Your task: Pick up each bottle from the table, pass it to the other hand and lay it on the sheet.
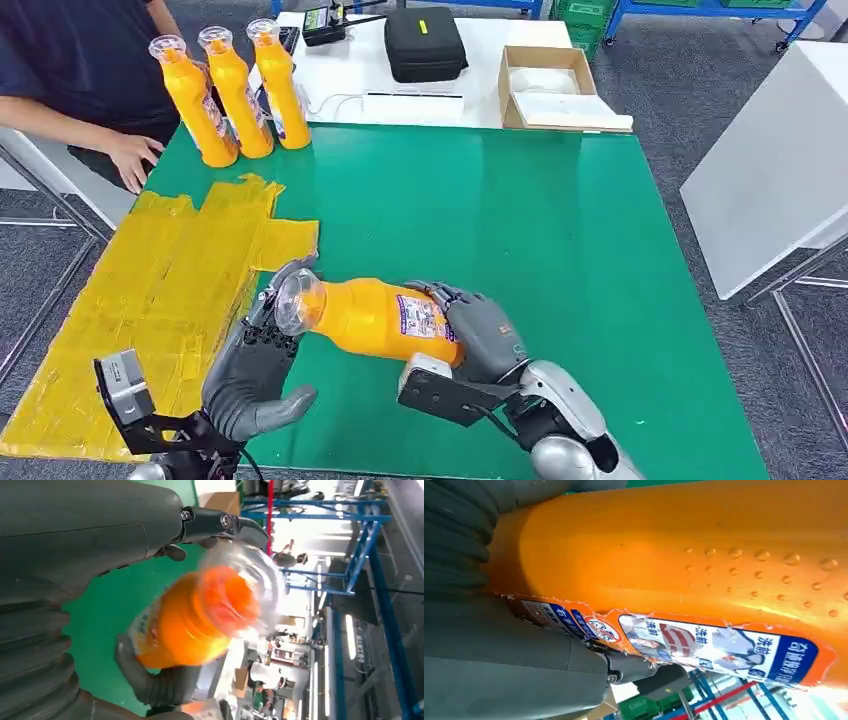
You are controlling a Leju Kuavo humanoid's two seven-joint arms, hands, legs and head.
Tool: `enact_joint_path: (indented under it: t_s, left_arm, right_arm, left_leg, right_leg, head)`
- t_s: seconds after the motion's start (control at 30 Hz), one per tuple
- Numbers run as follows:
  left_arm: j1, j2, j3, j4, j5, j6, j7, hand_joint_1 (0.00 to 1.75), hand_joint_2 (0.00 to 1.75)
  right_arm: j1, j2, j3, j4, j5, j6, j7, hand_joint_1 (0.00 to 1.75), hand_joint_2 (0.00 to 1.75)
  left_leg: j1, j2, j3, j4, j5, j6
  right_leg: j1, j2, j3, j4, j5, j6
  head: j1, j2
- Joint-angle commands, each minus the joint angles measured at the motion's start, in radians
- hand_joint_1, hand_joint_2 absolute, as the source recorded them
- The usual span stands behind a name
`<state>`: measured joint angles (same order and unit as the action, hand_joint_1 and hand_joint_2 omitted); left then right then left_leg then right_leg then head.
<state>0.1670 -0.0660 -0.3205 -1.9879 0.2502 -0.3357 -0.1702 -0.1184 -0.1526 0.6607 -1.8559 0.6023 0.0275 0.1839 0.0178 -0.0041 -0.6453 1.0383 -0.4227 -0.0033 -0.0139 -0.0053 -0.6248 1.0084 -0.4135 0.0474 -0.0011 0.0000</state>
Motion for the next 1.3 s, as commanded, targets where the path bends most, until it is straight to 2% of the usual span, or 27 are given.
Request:
enact_joint_path:
  t_s: [0.03, 0.13, 0.17, 0.2, 0.23, 0.37, 0.73, 1.03, 1.17, 1.3]
  left_arm:
    - [-0.064, 0.025, -0.054, -0.018, -0.195, 0.075, -0.066, 0.00, 1.75]
    - [-0.073, 0.024, -0.054, -0.008, -0.225, 0.089, -0.075, 0.00, 1.75]
    - [-0.074, 0.023, -0.051, -0.004, -0.238, 0.098, -0.072, 0.00, 1.75]
    - [-0.072, 0.023, -0.048, -0.010, -0.258, 0.105, -0.088, 0.00, 1.75]
    - [-0.074, 0.025, -0.049, -0.015, -0.260, 0.103, -0.095, 0.00, 1.75]
    - [-0.077, 0.027, -0.050, -0.023, -0.261, 0.098, -0.095, 0.00, 1.75]
    - [-0.081, 0.026, -0.052, -0.014, -0.255, 0.094, -0.088, 0.00, 1.75]
    - [-0.077, 0.035, 0.001, 0.058, 0.071, -0.032, 0.027, 0.00, 1.75]
    - [-0.074, 0.047, 0.030, 0.096, 0.249, -0.061, 0.092, 0.00, 1.75]
    - [-0.065, 0.048, 0.050, 0.109, 0.286, -0.080, 0.101, 0.00, 1.75]
  right_arm:
    - [-0.093, 0.000, 0.087, 0.178, -0.009, 0.072, 0.002, 1.75, 1.75]
    - [-0.151, -0.004, 0.167, 0.164, 0.006, 0.130, -0.006, 1.75, 1.75]
    - [-0.149, 0.011, 0.158, 0.163, -0.021, 0.142, 0.049, 1.75, 1.75]
    - [-0.170, -0.003, 0.188, 0.150, 0.041, 0.129, 0.054, 1.75, 1.75]
    - [-0.176, -0.005, 0.195, 0.148, 0.038, 0.133, 0.050, 1.75, 1.75]
    - [-0.176, -0.006, 0.190, 0.153, -0.003, 0.150, 0.038, 1.75, 1.75]
    - [-0.173, -0.013, 0.193, 0.155, 0.008, 0.146, 0.036, 1.75, 1.75]
    - [-0.154, -0.033, 0.204, 0.133, 0.027, 0.153, 0.016, 1.75, 1.75]
    - [-0.109, -0.035, 0.175, 0.116, 0.020, 0.113, -0.006, 1.75, 1.75]
    - [-0.085, -0.037, 0.161, 0.087, 0.011, 0.094, -0.019, 1.75, 1.75]
  left_leg:
    - [0.000, 0.002, 0.003, -0.001, 0.000, 0.001]
    - [0.000, 0.002, 0.001, 0.000, 0.000, 0.001]
    - [0.000, 0.003, 0.003, -0.001, 0.000, 0.001]
    - [-0.001, 0.003, 0.002, -0.001, 0.000, 0.000]
    - [-0.001, 0.003, 0.004, -0.001, 0.000, 0.000]
    - [0.000, 0.001, 0.003, -0.001, 0.000, 0.000]
    - [0.000, 0.001, 0.003, -0.001, 0.001, 0.000]
    - [0.000, 0.000, 0.005, -0.002, 0.001, 0.000]
    - [-0.001, -0.001, 0.003, -0.002, 0.001, 0.000]
    - [-0.001, -0.001, 0.003, -0.002, 0.001, 0.000]
  right_leg:
    - [0.000, 0.002, 0.002, -0.001, 0.001, -0.001]
    - [0.000, 0.002, 0.001, 0.000, 0.001, -0.001]
    - [0.000, 0.003, 0.002, -0.001, 0.001, -0.002]
    - [0.000, 0.003, 0.001, 0.000, 0.001, -0.001]
    - [0.000, 0.003, 0.003, -0.001, 0.001, -0.002]
    - [0.000, 0.001, 0.002, 0.000, 0.000, -0.001]
    - [0.000, 0.001, 0.003, -0.001, 0.000, -0.002]
    - [0.000, 0.000, 0.004, -0.002, 0.000, -0.002]
    - [0.000, -0.001, 0.003, -0.001, 0.000, -0.001]
    - [-0.001, -0.001, 0.003, -0.001, 0.000, -0.001]
  head:
    - [0.000, 0.000]
    - [0.000, 0.000]
    - [0.000, 0.000]
    - [0.000, 0.000]
    - [0.000, 0.000]
    - [0.000, 0.000]
    - [0.000, 0.000]
    - [0.000, 0.000]
    - [0.000, 0.000]
    - [0.000, 0.000]
